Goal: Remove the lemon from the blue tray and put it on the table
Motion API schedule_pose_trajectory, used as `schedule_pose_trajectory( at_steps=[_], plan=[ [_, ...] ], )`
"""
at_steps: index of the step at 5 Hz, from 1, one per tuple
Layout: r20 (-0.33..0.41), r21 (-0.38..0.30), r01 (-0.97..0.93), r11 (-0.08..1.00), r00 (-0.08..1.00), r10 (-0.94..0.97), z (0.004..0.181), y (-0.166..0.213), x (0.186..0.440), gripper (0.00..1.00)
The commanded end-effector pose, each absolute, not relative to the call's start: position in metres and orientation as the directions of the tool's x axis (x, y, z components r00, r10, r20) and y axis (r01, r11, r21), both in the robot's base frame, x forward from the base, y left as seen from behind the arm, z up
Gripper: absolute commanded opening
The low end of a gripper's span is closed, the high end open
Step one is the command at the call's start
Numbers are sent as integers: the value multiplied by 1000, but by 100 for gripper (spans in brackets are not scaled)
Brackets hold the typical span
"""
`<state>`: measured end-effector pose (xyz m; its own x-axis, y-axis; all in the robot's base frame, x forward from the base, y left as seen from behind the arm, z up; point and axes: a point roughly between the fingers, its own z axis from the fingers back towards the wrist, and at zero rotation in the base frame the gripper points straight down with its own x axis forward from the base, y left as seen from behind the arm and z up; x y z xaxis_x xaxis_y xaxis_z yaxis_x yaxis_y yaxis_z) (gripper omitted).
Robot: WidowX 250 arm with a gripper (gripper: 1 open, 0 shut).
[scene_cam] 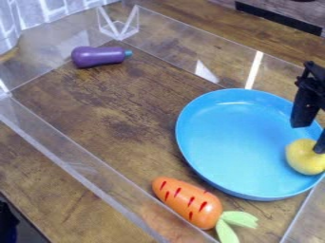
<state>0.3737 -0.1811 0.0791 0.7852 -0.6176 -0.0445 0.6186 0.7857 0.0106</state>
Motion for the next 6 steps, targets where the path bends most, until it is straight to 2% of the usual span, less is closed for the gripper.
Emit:
schedule_pose_trajectory(
  at_steps=[1, 2, 3, 4, 6],
  plan=[
    [12, 14, 599, 800, 800, -599, 94, -179, 374, 100],
    [13, 11, 594, 805, 805, -594, 88, -174, 381, 0],
    [13, 4, 591, 807, 807, -591, 81, -171, 388, 100],
    [14, -1, 590, 807, 807, -590, 76, -167, 394, 0],
    [11, -7, 599, 801, 801, -599, 60, -165, 407, 0]
  ],
)
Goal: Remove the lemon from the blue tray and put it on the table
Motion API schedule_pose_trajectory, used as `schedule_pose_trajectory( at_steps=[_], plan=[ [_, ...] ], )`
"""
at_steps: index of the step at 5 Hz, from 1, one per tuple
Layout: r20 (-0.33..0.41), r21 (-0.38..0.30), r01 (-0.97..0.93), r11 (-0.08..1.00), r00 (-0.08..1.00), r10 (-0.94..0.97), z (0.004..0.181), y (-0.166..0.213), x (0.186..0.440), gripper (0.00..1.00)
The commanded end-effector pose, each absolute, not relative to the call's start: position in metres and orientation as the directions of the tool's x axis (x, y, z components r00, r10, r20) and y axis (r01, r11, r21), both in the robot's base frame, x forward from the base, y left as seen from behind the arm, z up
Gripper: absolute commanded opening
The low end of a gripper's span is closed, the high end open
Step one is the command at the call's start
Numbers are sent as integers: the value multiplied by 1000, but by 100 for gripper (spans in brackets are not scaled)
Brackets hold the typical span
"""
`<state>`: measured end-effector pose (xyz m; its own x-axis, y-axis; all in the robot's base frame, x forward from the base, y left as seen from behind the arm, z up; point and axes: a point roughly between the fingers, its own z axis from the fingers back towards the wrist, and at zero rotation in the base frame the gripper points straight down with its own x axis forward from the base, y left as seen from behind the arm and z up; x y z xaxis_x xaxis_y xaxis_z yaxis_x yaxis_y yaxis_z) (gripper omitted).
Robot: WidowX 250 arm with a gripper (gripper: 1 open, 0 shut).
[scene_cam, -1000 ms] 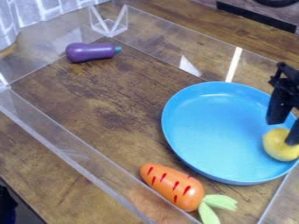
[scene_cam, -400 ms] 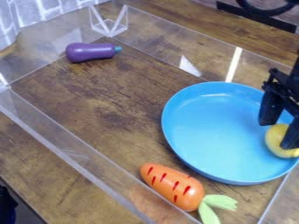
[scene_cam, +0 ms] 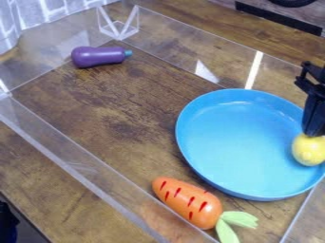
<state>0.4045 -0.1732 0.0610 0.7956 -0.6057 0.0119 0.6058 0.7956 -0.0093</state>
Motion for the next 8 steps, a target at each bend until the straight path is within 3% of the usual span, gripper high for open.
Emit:
schedule_pose_trajectory(
  at_steps=[1, 4, 5, 6, 7, 8],
  plan=[
    [10, -4, 565, 825, 825, -565, 59, -142, 412, 0],
    [-1, 9, 456, 890, 890, -456, 87, -128, 409, 0],
    [0, 12, 450, 893, 893, -450, 92, -127, 392, 0],
    [40, 40, 417, 908, 907, -419, 121, -117, 373, 0],
    [59, 65, 374, 925, 924, -378, 147, -115, 374, 0],
    [55, 63, 352, 934, 933, -356, 148, -122, 378, 100]
  ],
)
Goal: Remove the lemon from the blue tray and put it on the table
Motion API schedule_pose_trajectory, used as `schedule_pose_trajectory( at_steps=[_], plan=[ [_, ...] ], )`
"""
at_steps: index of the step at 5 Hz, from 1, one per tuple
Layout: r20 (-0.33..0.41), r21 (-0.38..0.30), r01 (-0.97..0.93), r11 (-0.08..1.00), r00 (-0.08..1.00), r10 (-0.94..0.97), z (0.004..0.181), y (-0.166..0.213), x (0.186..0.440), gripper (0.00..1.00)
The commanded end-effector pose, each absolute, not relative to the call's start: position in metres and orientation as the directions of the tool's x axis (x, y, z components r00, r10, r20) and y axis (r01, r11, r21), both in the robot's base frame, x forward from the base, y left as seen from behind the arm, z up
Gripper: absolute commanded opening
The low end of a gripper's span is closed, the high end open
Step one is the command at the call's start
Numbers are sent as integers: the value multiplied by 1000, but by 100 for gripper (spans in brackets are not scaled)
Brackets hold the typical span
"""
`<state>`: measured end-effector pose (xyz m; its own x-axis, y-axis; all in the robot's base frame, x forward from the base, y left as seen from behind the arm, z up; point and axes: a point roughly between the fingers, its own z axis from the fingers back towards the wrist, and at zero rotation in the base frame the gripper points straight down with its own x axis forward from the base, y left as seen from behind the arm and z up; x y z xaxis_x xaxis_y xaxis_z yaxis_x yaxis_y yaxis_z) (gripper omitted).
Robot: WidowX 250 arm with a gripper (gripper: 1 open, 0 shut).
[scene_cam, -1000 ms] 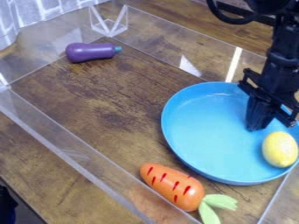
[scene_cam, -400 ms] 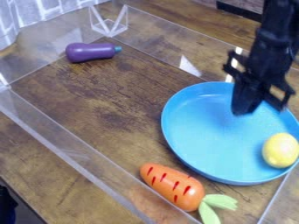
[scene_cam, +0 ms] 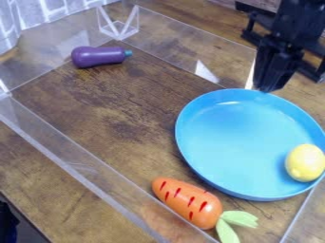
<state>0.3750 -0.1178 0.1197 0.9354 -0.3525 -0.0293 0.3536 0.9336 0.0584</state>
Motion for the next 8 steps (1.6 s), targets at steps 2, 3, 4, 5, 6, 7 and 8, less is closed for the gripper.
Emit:
schedule_pose_trajectory(
  at_steps=[2, 3, 4, 5, 6, 7, 8],
  plan=[
    [53, 59, 299, 952, 952, -302, 140, -114, 367, 100],
    [52, 50, 279, 959, 958, -282, 133, -114, 365, 100],
    [50, 43, 273, 961, 960, -275, 129, -120, 356, 100],
    [53, 37, 270, 962, 961, -272, 126, -128, 349, 100],
    [69, 32, 274, 961, 959, -276, 110, -145, 347, 100],
    [87, 26, 272, 962, 958, -274, 97, -158, 347, 100],
    [90, 21, 272, 962, 958, -273, 96, -163, 345, 100]
  ],
)
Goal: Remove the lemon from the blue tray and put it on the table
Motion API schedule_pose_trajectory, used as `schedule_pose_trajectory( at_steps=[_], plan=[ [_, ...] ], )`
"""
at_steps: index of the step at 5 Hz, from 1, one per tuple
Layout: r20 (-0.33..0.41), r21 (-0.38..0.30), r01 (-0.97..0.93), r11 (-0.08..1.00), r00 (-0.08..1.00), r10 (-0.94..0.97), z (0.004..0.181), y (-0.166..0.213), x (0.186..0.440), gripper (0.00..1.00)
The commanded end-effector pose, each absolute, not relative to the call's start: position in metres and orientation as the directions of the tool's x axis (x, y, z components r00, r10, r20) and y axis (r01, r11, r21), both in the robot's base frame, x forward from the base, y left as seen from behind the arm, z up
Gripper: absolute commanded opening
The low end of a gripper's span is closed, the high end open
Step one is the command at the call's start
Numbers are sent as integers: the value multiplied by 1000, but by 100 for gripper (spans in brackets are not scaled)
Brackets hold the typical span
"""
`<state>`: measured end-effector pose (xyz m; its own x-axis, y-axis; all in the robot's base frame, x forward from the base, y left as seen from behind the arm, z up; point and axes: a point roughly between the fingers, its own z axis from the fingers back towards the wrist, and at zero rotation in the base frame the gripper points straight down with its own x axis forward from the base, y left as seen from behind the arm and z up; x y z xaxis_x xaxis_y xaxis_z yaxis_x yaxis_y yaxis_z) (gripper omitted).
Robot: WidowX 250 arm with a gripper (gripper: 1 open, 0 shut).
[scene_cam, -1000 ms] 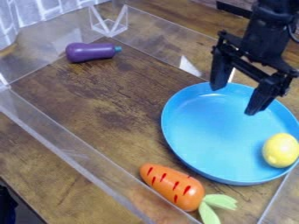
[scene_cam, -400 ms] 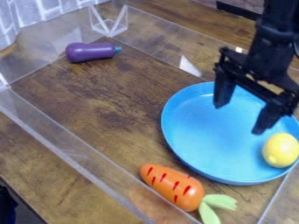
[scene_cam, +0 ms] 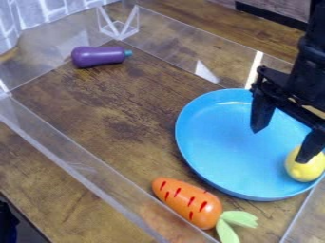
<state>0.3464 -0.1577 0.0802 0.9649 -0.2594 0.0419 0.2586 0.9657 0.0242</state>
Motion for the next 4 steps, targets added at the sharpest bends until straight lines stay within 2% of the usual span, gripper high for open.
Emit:
schedule_pose_trajectory(
  at_steps=[1, 2, 4],
  plan=[
    [87, 15, 270, 963, 959, -270, 95, -167, 344, 100],
    [85, 10, 267, 964, 960, -267, 93, -170, 343, 100],
    [84, 0, 128, 992, 988, -128, 61, -183, 362, 100]
  ],
)
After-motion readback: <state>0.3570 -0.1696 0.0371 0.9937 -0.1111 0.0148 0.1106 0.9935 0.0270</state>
